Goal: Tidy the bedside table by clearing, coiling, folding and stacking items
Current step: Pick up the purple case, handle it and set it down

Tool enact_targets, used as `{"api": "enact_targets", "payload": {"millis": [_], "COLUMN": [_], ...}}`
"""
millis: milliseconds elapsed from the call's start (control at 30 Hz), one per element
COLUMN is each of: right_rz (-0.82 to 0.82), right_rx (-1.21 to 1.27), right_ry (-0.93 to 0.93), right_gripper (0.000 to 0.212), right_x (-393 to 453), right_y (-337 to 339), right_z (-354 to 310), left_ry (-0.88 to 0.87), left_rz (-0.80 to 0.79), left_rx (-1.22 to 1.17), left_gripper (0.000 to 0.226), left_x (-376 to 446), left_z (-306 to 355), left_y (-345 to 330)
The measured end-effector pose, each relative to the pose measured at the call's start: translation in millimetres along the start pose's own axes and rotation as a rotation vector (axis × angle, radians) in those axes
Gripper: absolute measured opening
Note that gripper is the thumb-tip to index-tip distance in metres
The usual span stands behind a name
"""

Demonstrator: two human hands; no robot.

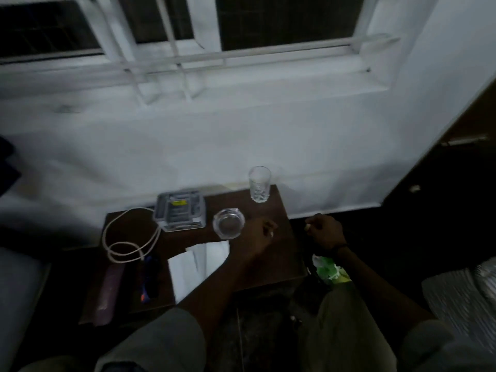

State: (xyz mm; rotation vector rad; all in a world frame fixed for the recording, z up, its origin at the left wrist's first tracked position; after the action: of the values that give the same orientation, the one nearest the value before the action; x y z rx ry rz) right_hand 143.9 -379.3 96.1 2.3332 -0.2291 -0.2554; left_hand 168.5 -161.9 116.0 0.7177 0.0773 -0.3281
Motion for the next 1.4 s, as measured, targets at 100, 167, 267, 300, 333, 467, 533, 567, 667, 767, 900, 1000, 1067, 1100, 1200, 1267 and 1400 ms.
{"api": "enact_targets", "payload": {"millis": [100,167,267,300,333,467,533,567,667,767,900,1000,1067,1100,1200,1267,1400], "right_rz": [-0.035,-0.068,-0.133,-0.142,-0.148,-0.2,-0.203,-0.221,-0.298,-0.371,-0.423,-0.455,-0.471,-0.478,-0.533,-0.57,-0.642], "right_rx": [0.0,-0.021,-0.036,-0.021,0.006,-0.028,-0.031,-0.03,0.039,0.08,0.098,0.075,0.043,0.026,-0.004,-0.039,-0.102], "right_ry": [0.06,0.14,0.182,0.18,0.189,0.286,0.334,0.359,0.328,0.314,0.363,0.376,0.406,0.423,0.429,0.434,0.455], "right_gripper": [0.014,0.031,0.047,0.041,0.031,0.013,0.019,0.022,0.014,0.017,0.015,0.014,0.014,0.014,0.015,0.018,0.022], "right_x": [-5,-10,-17,-19,-22,-36,-42,-46,-55,-64,-80,-94,-105,-110,-125,-134,-147], "right_y": [-15,-27,-52,-58,-65,-100,-116,-127,-159,-190,-227,-255,-271,-279,-306,-321,-350], "right_z": [-41,-70,-104,-111,-120,-163,-184,-193,-211,-228,-247,-262,-274,-281,-295,-301,-310], "left_ry": [0.05,0.059,0.054,0.069,0.095,0.182,0.202,0.216,0.223,0.248,0.36,0.428,0.475,0.479,0.539,0.656,0.791], "left_rz": [0.026,0.08,0.176,0.185,0.192,0.248,0.289,0.303,0.351,0.41,0.452,0.537,0.588,0.616,0.619,0.549,0.416], "left_rx": [-0.021,-0.013,0.003,0.006,0.007,0.02,-0.001,-0.004,-0.011,-0.014,0.01,0.082,0.111,0.115,0.162,0.219,0.236], "left_gripper": [0.027,0.028,0.027,0.027,0.025,0.02,0.024,0.025,0.026,0.024,0.021,0.015,0.01,0.011,0.032,0.036,0.058], "left_x": [-17,-30,-53,-59,-63,-87,-98,-104,-120,-135,-156,-170,-180,-184,-196,-201,-201], "left_z": [-15,-24,-44,-52,-63,-107,-124,-132,-150,-168,-199,-222,-236,-243,-254,-260,-279], "left_y": [35,61,97,105,113,149,166,173,192,209,227,243,253,257,261,254,237]}}
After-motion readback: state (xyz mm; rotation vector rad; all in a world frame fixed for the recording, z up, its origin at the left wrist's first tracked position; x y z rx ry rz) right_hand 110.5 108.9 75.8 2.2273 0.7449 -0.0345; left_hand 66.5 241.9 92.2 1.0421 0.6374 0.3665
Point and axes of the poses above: each hand's wrist, its own x-axis towards the middle knuckle, its own y-axis out of the back of the hand, z = x × y, the point moved 7 cm from there along x, towards the middle knuckle, and after that the axes turned 5 degrees about y, right-handed, at the moved point
